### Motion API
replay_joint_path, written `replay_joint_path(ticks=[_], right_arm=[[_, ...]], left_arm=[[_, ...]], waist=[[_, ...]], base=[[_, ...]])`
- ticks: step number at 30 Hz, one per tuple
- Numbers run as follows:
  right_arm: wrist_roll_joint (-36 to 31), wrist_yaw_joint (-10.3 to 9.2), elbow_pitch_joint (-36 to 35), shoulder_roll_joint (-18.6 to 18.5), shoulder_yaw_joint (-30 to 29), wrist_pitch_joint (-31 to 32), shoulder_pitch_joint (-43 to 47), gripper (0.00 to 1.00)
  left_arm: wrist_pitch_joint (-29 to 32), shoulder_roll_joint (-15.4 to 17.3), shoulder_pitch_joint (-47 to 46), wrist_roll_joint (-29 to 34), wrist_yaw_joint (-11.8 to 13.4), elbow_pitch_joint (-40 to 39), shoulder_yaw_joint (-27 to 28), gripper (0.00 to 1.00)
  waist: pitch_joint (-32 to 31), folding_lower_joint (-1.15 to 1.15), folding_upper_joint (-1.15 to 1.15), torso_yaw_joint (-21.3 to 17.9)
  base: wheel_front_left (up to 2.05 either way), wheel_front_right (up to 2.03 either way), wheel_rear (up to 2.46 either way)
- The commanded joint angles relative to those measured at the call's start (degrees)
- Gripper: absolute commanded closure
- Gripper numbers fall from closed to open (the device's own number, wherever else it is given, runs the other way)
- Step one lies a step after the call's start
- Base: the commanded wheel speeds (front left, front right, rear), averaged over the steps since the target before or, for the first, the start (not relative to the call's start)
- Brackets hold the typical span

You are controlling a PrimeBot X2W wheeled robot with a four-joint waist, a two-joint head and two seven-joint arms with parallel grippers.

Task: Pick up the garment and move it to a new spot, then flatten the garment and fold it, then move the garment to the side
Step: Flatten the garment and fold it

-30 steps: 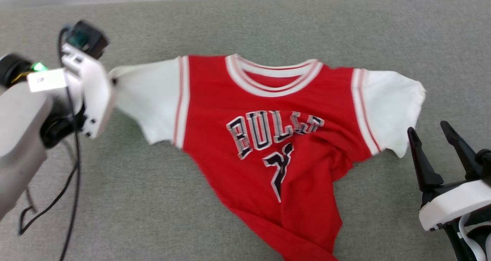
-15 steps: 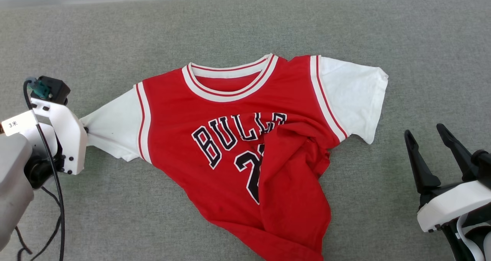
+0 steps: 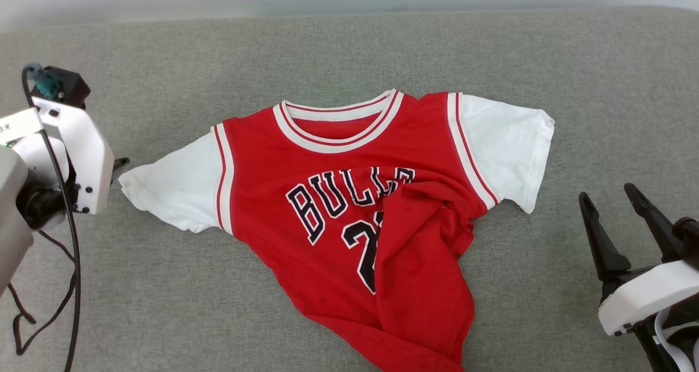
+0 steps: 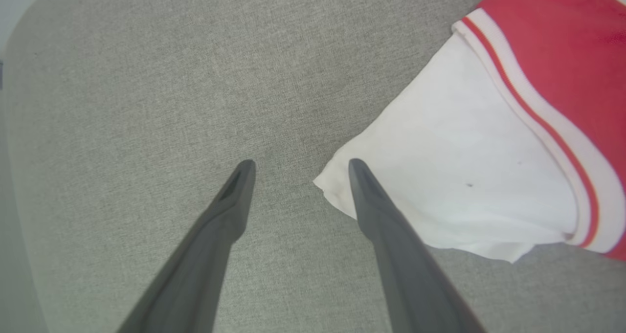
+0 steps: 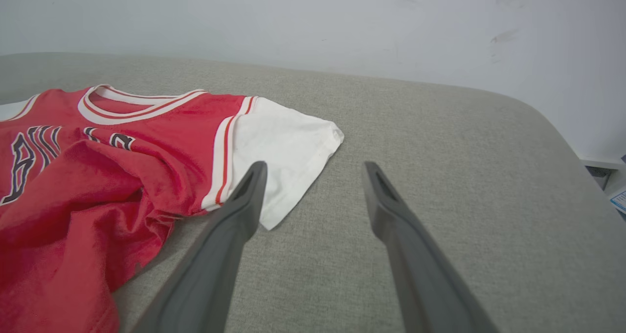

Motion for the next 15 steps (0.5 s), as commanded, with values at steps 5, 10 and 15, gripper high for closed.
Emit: replay_joint_path(ticks=[5, 10, 15], right_arm=[[0.3, -0.05, -0.7, -0.6, 0.7, 0.3, -0.5, 0.00], [0.5, -0.05, -0.9, -1.1, 0.8, 0.3, -1.6, 0.00], [0.7, -0.05, -1.2, -1.4, 0.7, 0.0, -2.1, 0.00]], left_arm=[[6.3, 0.9, -2.0, -2.5, -0.4, -2.4, -0.9, 0.00], [8.6, 1.2, -0.9, -2.8, -0.4, -2.3, -2.1, 0.00], [8.5, 0.3, 1.6, -3.5, -0.2, -0.2, -2.8, 0.00]], waist=[[1.6, 0.01, 0.00, -0.5], [3.6, 0.01, 0.00, -1.7], [5.7, 0.01, 0.00, -2.6]], base=[[0.00, 0.00, 0.00], [0.00, 0.00, 0.00], [0.00, 0.00, 0.00]])
